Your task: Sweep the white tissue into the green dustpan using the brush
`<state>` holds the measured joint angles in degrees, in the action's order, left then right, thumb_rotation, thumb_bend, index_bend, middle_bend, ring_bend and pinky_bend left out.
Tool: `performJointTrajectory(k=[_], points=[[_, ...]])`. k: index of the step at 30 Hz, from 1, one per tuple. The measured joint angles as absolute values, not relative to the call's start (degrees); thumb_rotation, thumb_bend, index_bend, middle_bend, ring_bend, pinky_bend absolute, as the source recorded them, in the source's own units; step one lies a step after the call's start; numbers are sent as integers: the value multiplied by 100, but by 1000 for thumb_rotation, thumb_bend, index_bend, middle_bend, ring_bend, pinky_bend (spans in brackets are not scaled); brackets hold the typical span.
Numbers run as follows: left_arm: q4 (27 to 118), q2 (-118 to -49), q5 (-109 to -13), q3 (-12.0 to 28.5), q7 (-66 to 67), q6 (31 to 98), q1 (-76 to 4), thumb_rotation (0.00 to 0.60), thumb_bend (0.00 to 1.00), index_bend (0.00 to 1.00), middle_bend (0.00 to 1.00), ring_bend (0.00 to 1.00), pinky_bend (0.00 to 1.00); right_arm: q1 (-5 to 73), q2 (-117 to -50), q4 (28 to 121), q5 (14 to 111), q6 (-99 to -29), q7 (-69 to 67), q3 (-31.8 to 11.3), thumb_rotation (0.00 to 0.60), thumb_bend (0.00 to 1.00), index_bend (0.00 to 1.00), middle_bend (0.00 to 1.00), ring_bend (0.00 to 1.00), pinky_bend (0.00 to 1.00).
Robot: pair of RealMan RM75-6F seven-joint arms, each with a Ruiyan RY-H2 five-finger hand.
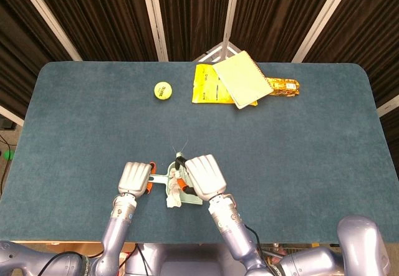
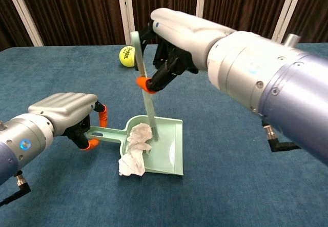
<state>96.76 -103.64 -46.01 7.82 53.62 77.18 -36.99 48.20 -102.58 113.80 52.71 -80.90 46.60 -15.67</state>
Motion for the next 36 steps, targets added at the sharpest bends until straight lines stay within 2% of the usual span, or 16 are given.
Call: performJointTrajectory(k=[2,4,5,8,11,15,26,36], points=[[9682,-10350,-4603,777,5370,7721,-3698,600,607,682,1000,1000,1000,4787,-10182,11340,5331,-8094,4650,-1535,600,449,762,930,934,850],[9689,-10332,-4602,770,5378,7714,-3697,600,457,575,1000,1000,1000,4752,-10111,11310,5364,-8090,4636,-1517,600,449,762,930,934,850],[9701,-10313,-4598,762,5390,7704,-3699,600,349,518,1000,1000,1000,4736,-10084,11304,5370,-8086,4622,-1513,600,449,762,930,934,850],[9755,-10233,-4604,733,5450,7684,-3709,600,111,397,1000,1000,1000,4687,-9998,11301,5392,-8073,4589,-1498,600,449,762,930,934,850],[9856,-10127,-4596,719,5514,7683,-3717,600,11,305,1000,1000,1000,4650,-9926,11306,5419,-8061,4576,-1489,600,448,762,930,934,850],[9977,-9959,-4606,719,5586,7710,-3727,600,0,251,1000,1000,1000,4605,-9875,11311,5433,-8053,4548,-1490,600,449,762,930,934,850],[10512,-9362,-4780,820,5312,7763,-3659,600,0,245,1000,1000,1000,4540,-9689,11222,5530,-8070,4643,-1460,600,449,762,930,934,850],[11016,-8454,-5294,661,4630,7678,-3432,600,0,245,1000,1000,1000,4342,-9201,10947,5640,-8032,4620,-1330,600,450,762,930,934,850]])
